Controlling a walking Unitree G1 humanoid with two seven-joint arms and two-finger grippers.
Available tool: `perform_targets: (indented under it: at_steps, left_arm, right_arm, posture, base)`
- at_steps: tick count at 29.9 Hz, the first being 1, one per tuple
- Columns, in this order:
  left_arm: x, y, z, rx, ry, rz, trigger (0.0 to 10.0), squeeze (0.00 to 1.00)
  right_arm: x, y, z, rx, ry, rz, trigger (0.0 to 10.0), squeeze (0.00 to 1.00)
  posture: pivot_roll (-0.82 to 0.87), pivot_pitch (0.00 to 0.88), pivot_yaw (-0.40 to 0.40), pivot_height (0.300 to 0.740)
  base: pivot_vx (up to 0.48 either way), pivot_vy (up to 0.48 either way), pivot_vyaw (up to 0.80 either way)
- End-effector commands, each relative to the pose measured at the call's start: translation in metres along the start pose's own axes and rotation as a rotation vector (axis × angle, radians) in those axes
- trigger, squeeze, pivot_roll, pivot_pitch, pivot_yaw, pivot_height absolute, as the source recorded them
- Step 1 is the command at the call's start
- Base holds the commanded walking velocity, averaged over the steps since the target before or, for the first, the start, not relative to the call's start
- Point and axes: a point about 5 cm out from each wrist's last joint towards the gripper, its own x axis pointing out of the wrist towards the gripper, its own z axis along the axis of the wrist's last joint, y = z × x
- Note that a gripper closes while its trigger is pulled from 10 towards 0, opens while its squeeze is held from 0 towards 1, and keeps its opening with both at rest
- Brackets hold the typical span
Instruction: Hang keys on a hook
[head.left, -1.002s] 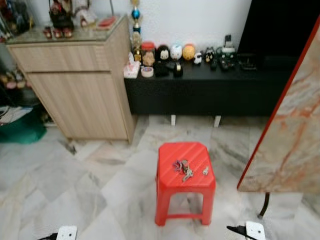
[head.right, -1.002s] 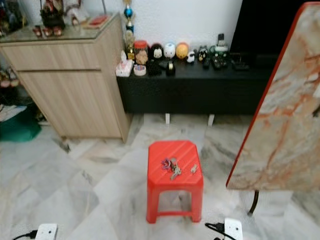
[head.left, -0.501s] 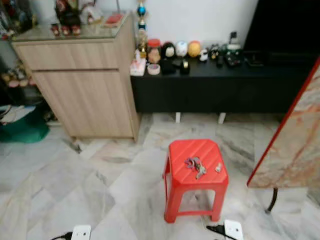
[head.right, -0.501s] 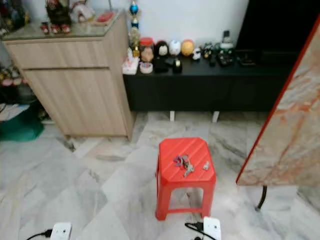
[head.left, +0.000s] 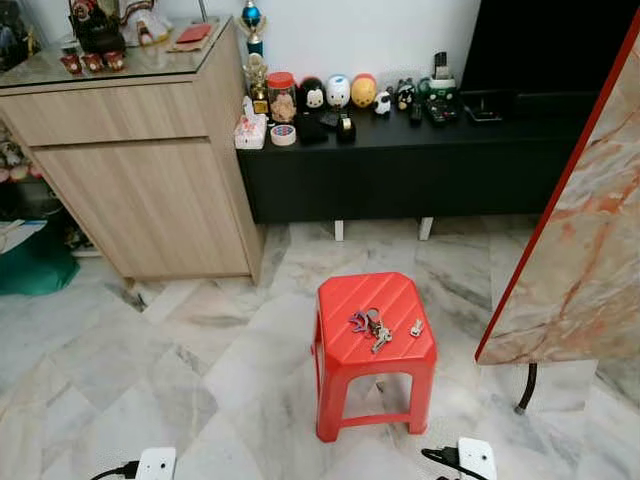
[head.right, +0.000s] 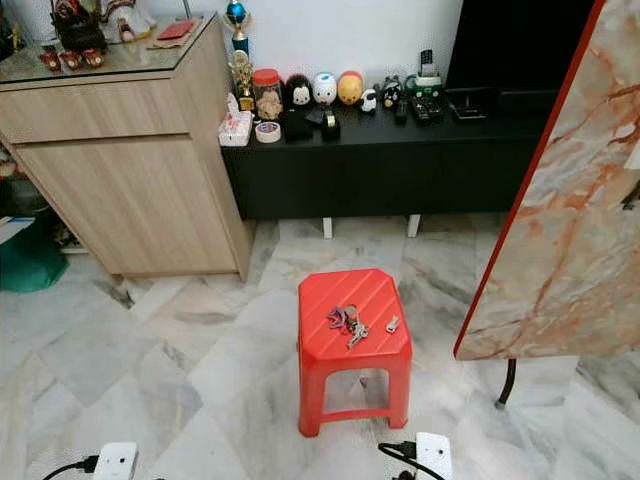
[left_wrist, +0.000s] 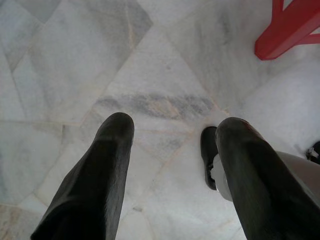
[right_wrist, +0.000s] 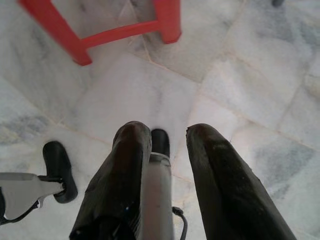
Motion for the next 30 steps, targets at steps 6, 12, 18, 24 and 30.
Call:
perform_targets:
  at_steps: [6,12,18,24,30]
  left_arm:
    - [-0.0012,0.0009,-0.0053,0.01,0.024,0.005,10.0,0.0]
    - [-0.0011,0.0011,-0.0055,0.005,0.03,0.005,10.0,0.0]
    - [-0.0014,0.0055,-0.0055,-0.004,0.039,0.012,10.0,0.0]
    - [-0.001,0.0001,-0.0063,-0.009,0.036,0.009,10.0,0.0]
    - [-0.0014,-0.0007,-0.008,-0.011,0.039,0.011,10.0,0.0]
  right_arm:
    - [-0.0002,0.0013,-0.0022,0.001,0.003,0.011,10.0,0.0]
    - [-0.0002,0.0002,-0.0011,0.008,0.0,0.008,10.0,0.0]
    - [-0.0002,-0.001,-0.0008,0.008,0.002,0.004,10.0,0.0]
    - [0.0,-0.0004,0.0006,0.002,0.0,0.011,10.0,0.0]
    - [0.0004,0.0017,0.0037,-0.009,-0.008,0.026,10.0,0.0]
  posture:
    - [0.03,0.0,0.039,0.74]
    - [0.03,0.0,0.035,0.74]
    - [0.03,0.0,0.029,0.74]
    - [0.04,0.0,0.026,0.74]
    - [0.04,0.0,0.026,0.74]
  base:
    - [0.0,0.0,0.0]
    - [0.0,0.0,0.0]
    - [0.0,0.0,0.0]
    - [0.0,0.0,0.0]
    - [0.0,0.0,0.0]
